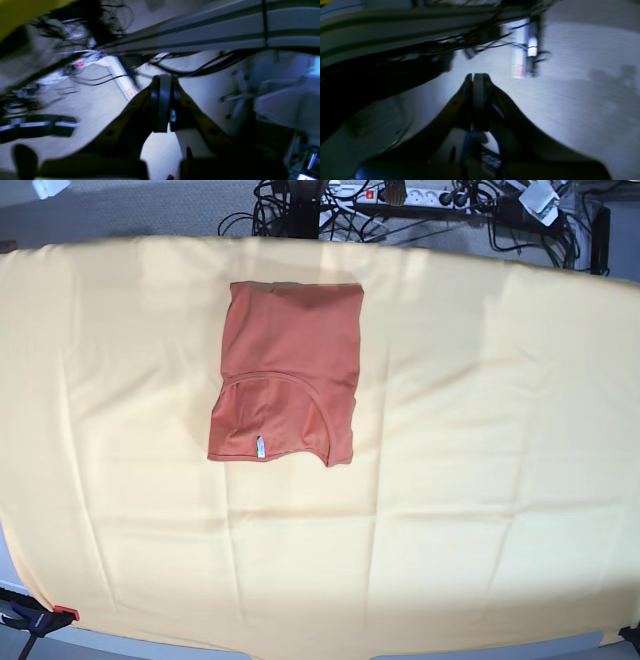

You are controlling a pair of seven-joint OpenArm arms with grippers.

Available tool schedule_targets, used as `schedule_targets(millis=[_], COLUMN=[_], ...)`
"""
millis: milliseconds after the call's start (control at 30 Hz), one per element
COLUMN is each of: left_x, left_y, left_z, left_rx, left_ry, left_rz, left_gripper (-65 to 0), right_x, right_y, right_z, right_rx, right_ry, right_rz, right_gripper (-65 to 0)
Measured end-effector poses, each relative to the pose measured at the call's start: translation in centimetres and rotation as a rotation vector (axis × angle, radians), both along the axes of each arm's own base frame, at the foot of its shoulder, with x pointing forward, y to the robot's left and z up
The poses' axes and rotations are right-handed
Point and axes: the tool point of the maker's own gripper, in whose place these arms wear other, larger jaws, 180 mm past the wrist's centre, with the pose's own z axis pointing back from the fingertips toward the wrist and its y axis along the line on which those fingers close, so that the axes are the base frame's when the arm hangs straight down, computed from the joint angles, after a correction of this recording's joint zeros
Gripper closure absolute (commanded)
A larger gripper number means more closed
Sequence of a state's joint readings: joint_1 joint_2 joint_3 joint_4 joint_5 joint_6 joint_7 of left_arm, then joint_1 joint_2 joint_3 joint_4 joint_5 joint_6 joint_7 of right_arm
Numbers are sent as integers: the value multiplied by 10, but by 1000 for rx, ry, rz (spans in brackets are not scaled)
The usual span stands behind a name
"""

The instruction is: Fold the T-shirt properly

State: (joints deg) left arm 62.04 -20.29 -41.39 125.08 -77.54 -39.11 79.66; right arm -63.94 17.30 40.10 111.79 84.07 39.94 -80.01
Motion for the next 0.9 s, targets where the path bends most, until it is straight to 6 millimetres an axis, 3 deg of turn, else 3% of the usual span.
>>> schedule_targets(millis=[100, 167, 467, 667, 900], left_x=[-17, -27, -40, -16, 30], left_y=[-1, -4, -19, -15, -7], left_z=[-32, -56, -160, -235, -277], left_rx=[14, 26, -90, -26, 51], left_ry=[82, 136, 373, 409, 267], left_rz=[27, 23, 216, 372, 483], left_gripper=[0, 0, 0, 0, 0], right_x=[-12, -19, 4, 22, 30], right_y=[25, 29, 46, 59, 68], right_z=[-16, -39, -128, -188, -237], right_rx=[82, 41, -40, -84, -139], right_ry=[63, 109, 74, 49, 25], right_rz=[35, 83, 104, 166, 290], right_gripper=[0, 0, 0, 0, 0])
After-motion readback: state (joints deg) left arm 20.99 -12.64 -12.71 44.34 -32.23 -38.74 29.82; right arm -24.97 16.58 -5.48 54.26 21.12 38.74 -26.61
